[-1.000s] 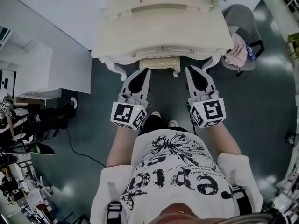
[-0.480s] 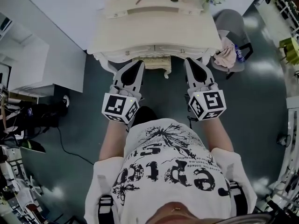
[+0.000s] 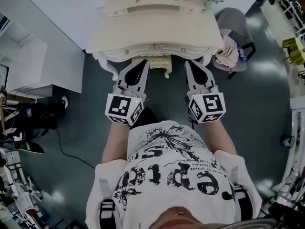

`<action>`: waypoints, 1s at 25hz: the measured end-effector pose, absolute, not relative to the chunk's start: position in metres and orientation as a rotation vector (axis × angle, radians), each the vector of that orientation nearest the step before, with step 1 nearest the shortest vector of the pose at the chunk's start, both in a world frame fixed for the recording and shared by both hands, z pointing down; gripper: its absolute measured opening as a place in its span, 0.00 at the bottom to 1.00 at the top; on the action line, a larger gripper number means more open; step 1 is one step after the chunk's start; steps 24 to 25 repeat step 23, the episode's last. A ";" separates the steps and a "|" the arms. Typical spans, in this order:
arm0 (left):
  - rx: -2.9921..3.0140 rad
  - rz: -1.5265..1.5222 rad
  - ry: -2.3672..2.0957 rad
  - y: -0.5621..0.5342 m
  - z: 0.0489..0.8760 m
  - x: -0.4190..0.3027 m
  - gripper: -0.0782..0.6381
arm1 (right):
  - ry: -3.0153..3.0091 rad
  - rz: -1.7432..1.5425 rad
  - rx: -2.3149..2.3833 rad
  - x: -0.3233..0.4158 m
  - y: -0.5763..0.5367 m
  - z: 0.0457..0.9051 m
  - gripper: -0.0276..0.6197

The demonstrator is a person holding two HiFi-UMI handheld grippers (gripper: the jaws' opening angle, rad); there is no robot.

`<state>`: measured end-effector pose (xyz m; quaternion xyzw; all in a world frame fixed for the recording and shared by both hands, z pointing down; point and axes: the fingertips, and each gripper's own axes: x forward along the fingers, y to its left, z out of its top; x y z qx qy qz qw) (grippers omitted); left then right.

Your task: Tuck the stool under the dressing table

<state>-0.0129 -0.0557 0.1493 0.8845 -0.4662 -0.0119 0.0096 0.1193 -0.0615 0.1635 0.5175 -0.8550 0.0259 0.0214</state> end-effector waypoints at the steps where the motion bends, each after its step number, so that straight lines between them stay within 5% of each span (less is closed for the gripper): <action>1: 2.759 -0.033 -1.456 -0.055 0.150 -0.013 0.14 | -2.642 0.072 1.617 0.122 -0.061 0.164 0.07; 25: 2.795 0.023 -1.451 -0.068 0.155 -0.016 0.14 | -2.608 0.036 1.628 0.121 -0.067 0.175 0.07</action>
